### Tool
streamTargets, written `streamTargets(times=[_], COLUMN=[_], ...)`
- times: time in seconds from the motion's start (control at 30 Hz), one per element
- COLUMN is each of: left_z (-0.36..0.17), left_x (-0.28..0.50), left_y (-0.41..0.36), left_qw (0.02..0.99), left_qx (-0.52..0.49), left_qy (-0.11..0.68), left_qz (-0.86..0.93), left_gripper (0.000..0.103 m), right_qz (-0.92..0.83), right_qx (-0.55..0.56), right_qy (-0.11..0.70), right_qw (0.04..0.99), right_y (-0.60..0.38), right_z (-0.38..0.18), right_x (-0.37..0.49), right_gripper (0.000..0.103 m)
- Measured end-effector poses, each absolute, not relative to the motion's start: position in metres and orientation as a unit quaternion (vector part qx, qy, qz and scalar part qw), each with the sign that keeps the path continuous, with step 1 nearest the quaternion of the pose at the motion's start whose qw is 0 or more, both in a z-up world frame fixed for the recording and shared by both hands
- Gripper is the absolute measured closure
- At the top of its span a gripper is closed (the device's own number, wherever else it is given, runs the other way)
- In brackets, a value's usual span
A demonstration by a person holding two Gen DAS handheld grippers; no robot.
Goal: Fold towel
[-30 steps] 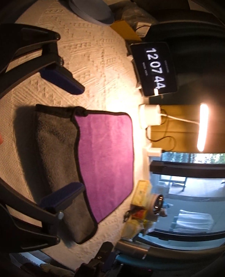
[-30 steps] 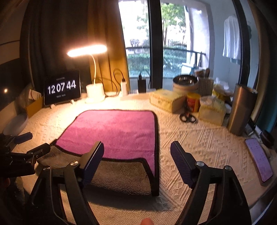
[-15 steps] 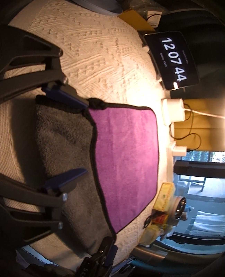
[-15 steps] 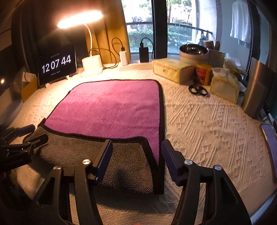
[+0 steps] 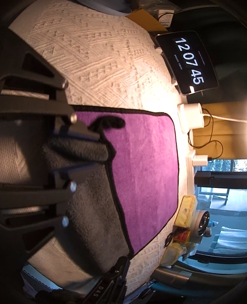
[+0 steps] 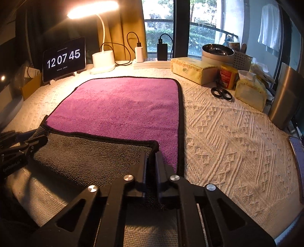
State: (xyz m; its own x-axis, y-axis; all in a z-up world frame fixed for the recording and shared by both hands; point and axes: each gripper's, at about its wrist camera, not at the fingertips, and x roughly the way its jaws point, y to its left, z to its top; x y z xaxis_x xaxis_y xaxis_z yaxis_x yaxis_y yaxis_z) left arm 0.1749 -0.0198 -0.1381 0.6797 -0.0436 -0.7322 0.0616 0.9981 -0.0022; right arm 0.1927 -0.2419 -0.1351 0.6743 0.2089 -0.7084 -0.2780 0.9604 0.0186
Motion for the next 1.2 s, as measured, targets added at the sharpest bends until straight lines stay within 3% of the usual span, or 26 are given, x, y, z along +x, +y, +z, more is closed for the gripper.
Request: streamTargets(times=[0.23,1.2], left_z=[-0.128,-0.066], left_x=[0.168,0.183], left_y=[-0.020,-0.013], left_qw=[0.923,0.957], left_qx=[0.006,0.021], left_qy=[0.383,0.286], left_qz=[-0.042,-0.039], left_gripper=[0.093,0.094], right_qz=[0.134,0.127], right_qx=[-0.051,-0.048], right_qy=[0.354,0.242], right_qw=[0.924,0.961], right_y=[-0.242,-0.246], right_z=[-0.122,-0.055], right_x=[0.185,0.199], right_gripper=[0.098,0.098])
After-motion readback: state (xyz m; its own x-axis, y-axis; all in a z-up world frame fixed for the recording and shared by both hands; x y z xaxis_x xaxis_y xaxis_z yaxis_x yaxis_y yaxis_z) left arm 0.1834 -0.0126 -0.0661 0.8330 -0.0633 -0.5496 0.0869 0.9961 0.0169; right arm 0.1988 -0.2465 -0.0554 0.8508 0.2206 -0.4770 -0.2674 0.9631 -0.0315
